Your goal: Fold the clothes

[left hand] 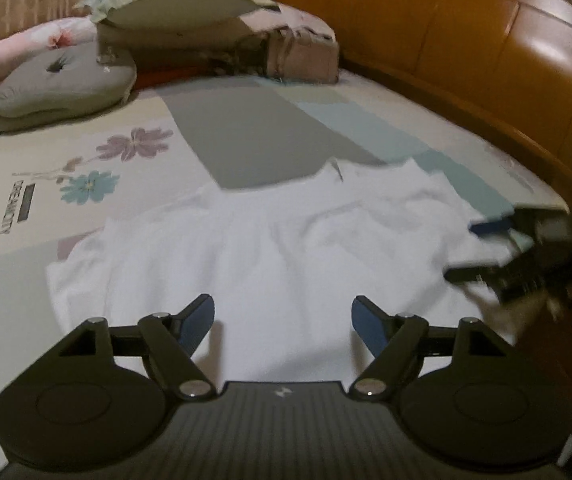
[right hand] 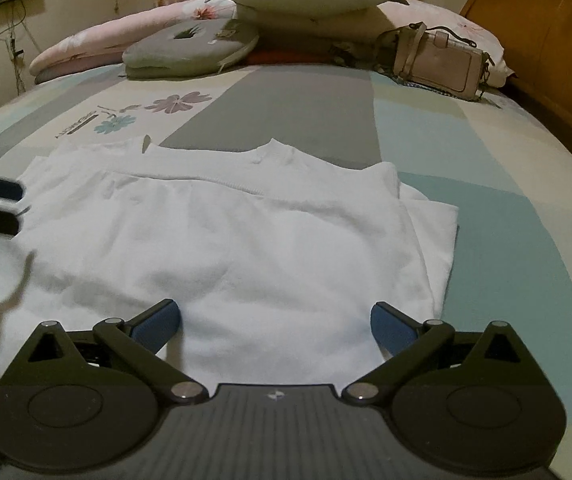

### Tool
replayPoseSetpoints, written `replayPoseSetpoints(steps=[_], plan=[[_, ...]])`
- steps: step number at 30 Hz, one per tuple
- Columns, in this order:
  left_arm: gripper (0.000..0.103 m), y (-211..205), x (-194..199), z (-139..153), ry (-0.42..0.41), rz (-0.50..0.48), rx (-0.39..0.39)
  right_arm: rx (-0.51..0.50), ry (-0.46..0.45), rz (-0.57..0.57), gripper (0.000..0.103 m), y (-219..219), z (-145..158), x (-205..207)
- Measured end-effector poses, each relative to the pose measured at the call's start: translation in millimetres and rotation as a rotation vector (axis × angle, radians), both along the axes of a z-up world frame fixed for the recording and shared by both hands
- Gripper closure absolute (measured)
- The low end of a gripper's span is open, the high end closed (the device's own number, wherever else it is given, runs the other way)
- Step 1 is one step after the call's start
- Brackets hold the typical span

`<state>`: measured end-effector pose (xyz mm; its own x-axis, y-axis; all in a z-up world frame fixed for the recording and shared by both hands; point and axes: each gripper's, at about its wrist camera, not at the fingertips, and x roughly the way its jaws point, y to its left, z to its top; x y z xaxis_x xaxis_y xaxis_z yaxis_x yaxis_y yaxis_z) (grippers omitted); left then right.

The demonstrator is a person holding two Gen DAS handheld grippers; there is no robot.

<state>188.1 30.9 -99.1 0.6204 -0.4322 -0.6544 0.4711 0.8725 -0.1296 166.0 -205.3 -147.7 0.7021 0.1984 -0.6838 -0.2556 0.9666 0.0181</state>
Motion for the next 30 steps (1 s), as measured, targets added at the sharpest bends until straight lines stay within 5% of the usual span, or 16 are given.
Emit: replayPoseSetpoints(steps=[5,12,18,26,30], plan=[[0.027,5.2,1.7,-15.9,0.005,0.072,0.112,-0.008,-0.012,0.008,0.0,0.4,-1.5,-3.0],[0.026,12.4,-5.8,2.4,0.005,0.054,0.146,-0.023,-0.011,0.035,0.0,5.1,5.6,3.8],[0.019,-8.3,19.4,15.8,-0.056,-0.045,0.089,0.037,-0.035,0.04,0.0,11.9,18.2,33.1],[0.02,-4.3,56.7,-15.3,-0.012,0.07,0.127,0.038,-0.016,-0.028,0.0,4.6,3.5,67.9],[0.019,5.3,53.5,-3.0,-0.018,0.049,0.036,0.085,-0.068,-0.027,0.0,-4.3,15.6,64.4]])
